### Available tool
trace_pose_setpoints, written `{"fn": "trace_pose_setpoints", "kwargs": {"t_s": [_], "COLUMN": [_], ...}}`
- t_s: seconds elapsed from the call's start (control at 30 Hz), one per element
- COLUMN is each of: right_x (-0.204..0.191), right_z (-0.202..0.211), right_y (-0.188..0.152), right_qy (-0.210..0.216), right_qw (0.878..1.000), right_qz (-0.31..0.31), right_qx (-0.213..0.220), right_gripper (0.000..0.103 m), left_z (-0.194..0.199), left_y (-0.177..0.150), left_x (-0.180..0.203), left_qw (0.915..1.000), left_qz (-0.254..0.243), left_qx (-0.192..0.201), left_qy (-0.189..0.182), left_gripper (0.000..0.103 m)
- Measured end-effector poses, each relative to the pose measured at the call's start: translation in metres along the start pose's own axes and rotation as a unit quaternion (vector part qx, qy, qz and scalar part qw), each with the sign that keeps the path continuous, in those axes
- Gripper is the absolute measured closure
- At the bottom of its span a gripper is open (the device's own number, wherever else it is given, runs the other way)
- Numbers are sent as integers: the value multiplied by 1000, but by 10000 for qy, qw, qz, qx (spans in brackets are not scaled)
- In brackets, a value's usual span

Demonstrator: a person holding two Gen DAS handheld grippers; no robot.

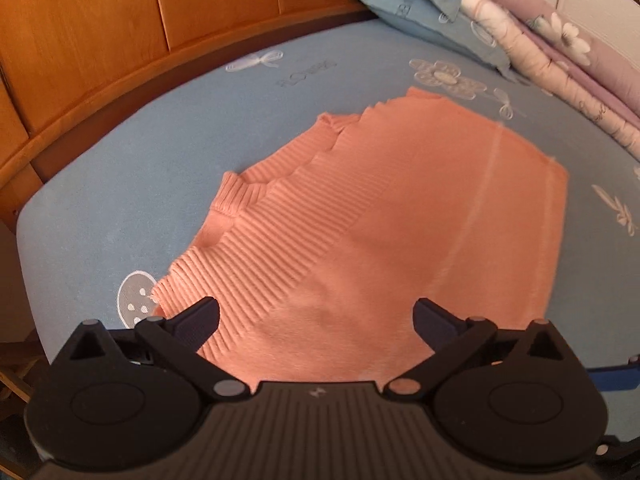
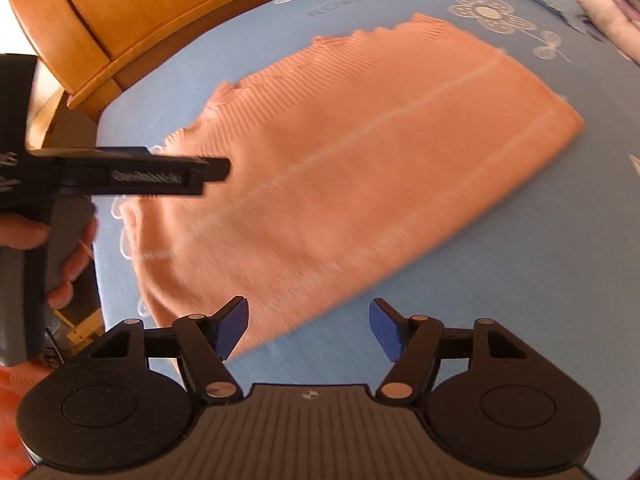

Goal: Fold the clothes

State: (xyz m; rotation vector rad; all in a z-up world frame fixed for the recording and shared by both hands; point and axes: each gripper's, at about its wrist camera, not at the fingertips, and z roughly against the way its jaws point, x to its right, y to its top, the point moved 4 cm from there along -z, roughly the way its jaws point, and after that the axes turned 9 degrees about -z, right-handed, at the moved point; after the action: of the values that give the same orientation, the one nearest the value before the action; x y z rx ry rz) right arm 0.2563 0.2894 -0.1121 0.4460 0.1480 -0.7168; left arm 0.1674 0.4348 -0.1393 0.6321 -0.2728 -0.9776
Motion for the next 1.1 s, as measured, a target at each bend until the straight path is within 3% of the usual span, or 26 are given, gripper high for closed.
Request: {"fn": "trace_pose_setpoints", "kwargs": {"t_s": [0.2, 0.37, 0.6, 0.83, 0.97, 1.1], "right_x": [36, 81, 165, 245, 282, 303], "right_z": [29, 65, 131, 203, 249, 288], "right_y": [-27, -59, -131, -235, -306, -369], "right_qy": [-274, -639, -1098, -1640, -1960, -2204], "right_qw": [9993, 9963, 9823, 9521, 9265, 9036], "right_qz": [-269, -532, -1455, -2491, -3102, -3457], "right_qx": [40, 203, 438, 682, 829, 1241], "right_gripper": [31, 31, 31, 31, 31, 31], "left_z": [25, 56, 97, 146, 177, 209], "left_y": [1, -4, -16, -37, -57, -83], "left_x": [39, 97, 203, 323, 386, 438], "left_qw": [9996, 9989, 9933, 9772, 9668, 9561], "left_qz": [102, -418, -836, -1345, -1726, -2148], "left_qx": [59, 153, -43, -188, -184, -176], "left_qy": [-262, -123, -799, -1635, -1878, -1987], "left_gripper": [1, 1, 1, 1, 1, 1]}}
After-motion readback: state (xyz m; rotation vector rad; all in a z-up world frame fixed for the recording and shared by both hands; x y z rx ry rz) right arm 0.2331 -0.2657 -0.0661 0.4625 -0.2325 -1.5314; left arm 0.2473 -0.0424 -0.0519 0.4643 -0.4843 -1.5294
